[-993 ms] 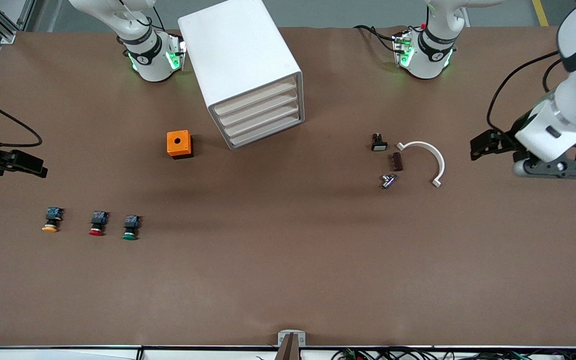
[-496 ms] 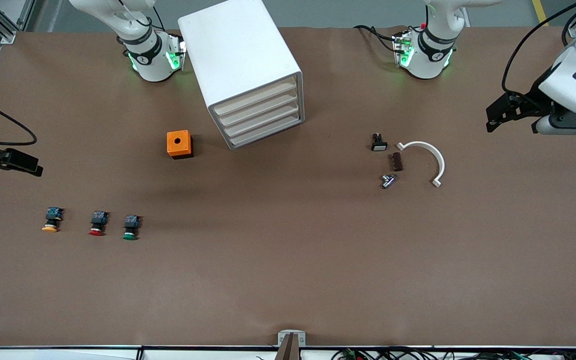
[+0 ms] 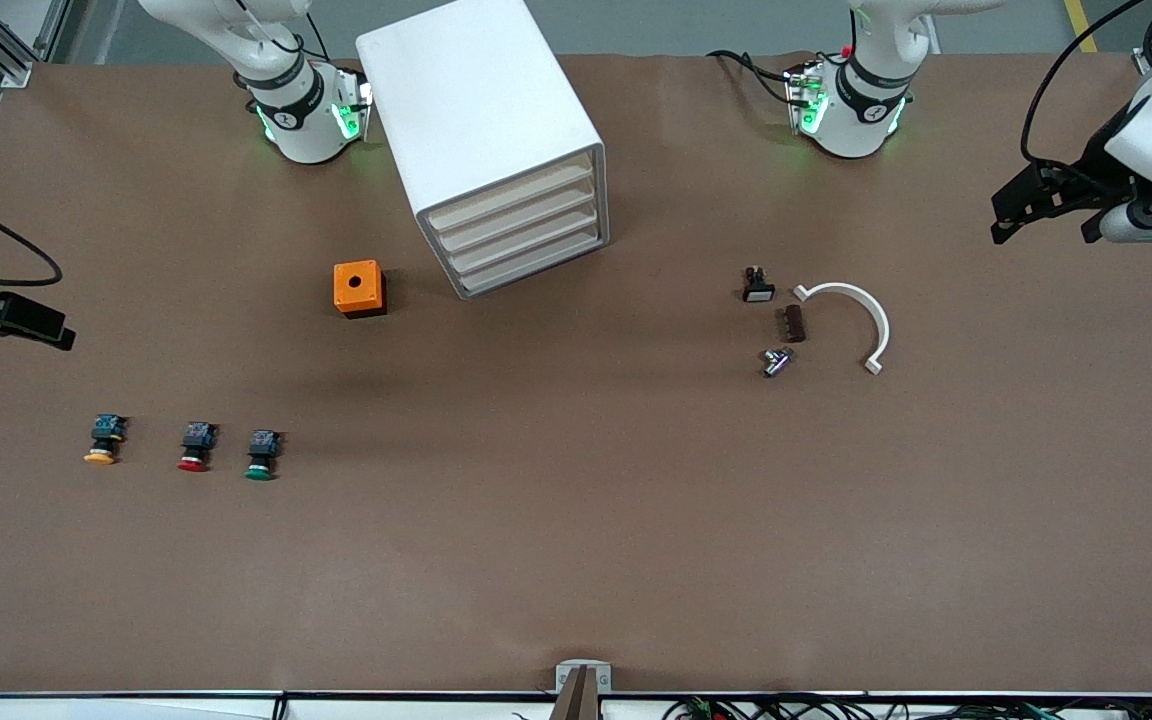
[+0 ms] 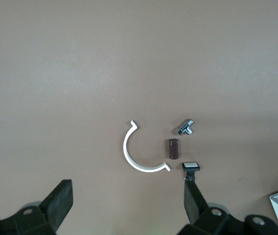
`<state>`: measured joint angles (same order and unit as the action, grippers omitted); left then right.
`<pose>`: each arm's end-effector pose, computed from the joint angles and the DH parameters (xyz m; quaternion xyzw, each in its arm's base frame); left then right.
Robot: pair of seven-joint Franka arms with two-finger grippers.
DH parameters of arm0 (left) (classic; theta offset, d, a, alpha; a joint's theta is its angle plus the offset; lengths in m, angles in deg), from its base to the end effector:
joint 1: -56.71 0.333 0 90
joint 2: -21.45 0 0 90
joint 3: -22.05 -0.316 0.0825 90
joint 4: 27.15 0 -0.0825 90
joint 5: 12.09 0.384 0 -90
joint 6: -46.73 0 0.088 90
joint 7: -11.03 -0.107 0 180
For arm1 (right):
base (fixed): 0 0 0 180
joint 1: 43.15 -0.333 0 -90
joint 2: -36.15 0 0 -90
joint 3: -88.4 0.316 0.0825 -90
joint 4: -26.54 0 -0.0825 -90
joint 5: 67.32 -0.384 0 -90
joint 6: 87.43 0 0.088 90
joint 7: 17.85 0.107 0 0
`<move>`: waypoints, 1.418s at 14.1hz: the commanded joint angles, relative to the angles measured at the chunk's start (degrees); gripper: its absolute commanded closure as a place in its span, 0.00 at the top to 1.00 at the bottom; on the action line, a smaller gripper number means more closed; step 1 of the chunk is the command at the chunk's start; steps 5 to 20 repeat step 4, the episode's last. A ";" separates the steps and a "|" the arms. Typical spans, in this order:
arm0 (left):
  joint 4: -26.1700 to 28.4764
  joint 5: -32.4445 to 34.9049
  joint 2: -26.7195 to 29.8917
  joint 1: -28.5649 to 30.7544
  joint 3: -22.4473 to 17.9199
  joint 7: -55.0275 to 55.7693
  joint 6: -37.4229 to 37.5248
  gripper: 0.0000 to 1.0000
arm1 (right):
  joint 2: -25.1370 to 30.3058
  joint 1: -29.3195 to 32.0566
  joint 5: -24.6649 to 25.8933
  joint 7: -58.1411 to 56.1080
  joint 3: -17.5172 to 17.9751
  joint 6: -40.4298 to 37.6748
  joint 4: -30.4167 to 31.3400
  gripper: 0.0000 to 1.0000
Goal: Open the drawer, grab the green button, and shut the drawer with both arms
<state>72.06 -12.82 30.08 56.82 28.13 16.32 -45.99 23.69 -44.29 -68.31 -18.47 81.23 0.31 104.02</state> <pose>0.5078 -0.0586 0.6323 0.9998 -0.0053 0.0183 0.0002 0.6137 -0.0539 0.5972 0.9988 -0.0458 -0.0186 0.0038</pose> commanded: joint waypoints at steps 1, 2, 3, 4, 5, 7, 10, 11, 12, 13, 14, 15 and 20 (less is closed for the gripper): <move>1.25 -0.50 1.82 0.51 0.16 -0.55 -0.53 1.00 | 0.59 2.10 -0.33 -0.70 1.37 -0.99 -0.40 1.00; 1.25 -0.50 1.65 0.51 0.16 -0.63 -0.53 1.00 | 0.59 2.01 -0.42 -0.70 1.28 -1.17 -0.40 1.00; 1.25 -0.41 1.65 0.60 0.16 -0.64 -0.53 1.00 | 0.59 1.93 -0.42 -0.62 1.28 -1.17 -0.40 1.00; 1.34 -0.41 1.65 0.51 0.16 0.06 -0.53 1.00 | 0.59 1.84 -0.42 -0.53 1.28 -1.17 -0.40 1.00; 1.34 -0.41 1.65 0.51 0.16 0.06 -0.53 1.00 | 0.59 1.84 -0.42 -0.53 1.28 -1.17 -0.40 1.00; 1.34 -0.41 1.65 0.51 0.16 0.06 -0.53 1.00 | 0.59 1.84 -0.42 -0.53 1.28 -1.17 -0.40 1.00; 1.34 -0.41 1.65 0.51 0.16 0.06 -0.53 1.00 | 0.59 1.84 -0.42 -0.53 1.28 -1.17 -0.40 1.00; 1.34 -0.41 1.65 0.51 0.16 0.06 -0.53 1.00 | 0.59 1.84 -0.42 -0.53 1.28 -1.17 -0.40 1.00; 1.34 -0.41 1.65 0.51 0.16 0.06 -0.53 1.00 | 0.59 1.84 -0.42 -0.53 1.28 -1.17 -0.40 1.00; 1.34 -0.41 1.65 0.51 0.16 0.06 -0.53 1.00 | 0.59 1.84 -0.42 -0.53 1.28 -1.17 -0.40 1.00; 1.34 -0.41 1.65 0.51 0.16 0.06 -0.53 1.00 | 0.59 1.84 -0.42 -0.53 1.28 -1.17 -0.40 1.00; 1.34 -0.41 1.65 0.51 0.16 0.06 -0.53 1.00 | 0.59 1.84 -0.42 -0.53 1.28 -1.17 -0.40 1.00; 1.34 -0.41 1.65 0.51 0.16 0.06 -0.53 1.00 | 0.59 1.84 -0.42 -0.53 1.28 -1.17 -0.40 1.00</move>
